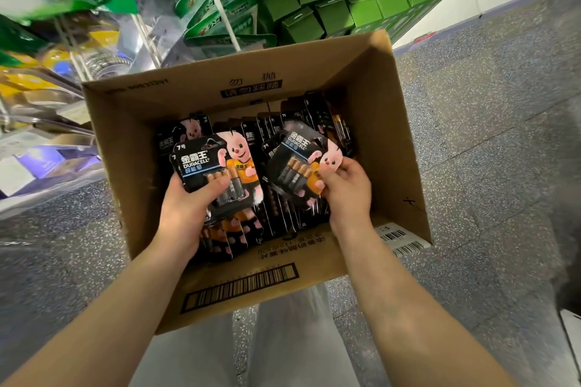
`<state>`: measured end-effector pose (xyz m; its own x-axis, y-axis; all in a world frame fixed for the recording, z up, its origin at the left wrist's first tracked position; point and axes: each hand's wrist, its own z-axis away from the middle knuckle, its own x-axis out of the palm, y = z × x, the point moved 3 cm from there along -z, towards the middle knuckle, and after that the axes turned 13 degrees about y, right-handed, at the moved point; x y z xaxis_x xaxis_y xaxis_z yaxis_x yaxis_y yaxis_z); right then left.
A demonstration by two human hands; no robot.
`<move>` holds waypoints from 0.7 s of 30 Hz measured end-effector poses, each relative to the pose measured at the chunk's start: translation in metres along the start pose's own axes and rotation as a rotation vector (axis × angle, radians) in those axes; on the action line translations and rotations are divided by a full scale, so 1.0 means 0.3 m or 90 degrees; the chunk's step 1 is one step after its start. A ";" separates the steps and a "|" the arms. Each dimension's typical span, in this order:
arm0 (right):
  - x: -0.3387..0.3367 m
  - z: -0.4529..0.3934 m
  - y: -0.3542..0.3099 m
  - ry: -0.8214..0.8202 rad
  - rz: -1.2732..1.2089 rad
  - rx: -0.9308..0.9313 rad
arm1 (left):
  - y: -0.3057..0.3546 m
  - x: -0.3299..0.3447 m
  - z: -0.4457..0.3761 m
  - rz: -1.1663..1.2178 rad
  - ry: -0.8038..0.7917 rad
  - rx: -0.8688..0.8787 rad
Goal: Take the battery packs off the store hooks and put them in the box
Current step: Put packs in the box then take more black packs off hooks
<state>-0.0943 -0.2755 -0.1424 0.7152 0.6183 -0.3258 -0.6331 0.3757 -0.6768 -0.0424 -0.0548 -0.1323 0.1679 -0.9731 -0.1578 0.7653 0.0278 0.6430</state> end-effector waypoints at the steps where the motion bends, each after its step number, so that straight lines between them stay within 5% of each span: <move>1: -0.007 0.000 -0.016 -0.010 0.001 -0.015 | -0.001 -0.001 -0.005 -0.004 0.003 0.003; 10: 0.036 0.039 -0.084 -0.208 0.139 -0.133 | -0.002 0.030 0.016 -0.066 -0.081 -0.022; 19: 0.113 0.103 -0.062 -0.264 0.268 -0.197 | -0.063 0.043 0.028 -0.044 -0.159 -0.087; 21: 0.090 0.063 -0.076 -0.191 0.247 -0.242 | -0.076 0.032 0.021 -0.019 -0.157 -0.099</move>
<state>-0.0660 -0.2542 -0.1233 0.3043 0.8486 -0.4328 -0.6415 -0.1533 -0.7517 -0.0621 -0.0663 -0.1437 0.0025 -0.9997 0.0247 0.8571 0.0148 0.5150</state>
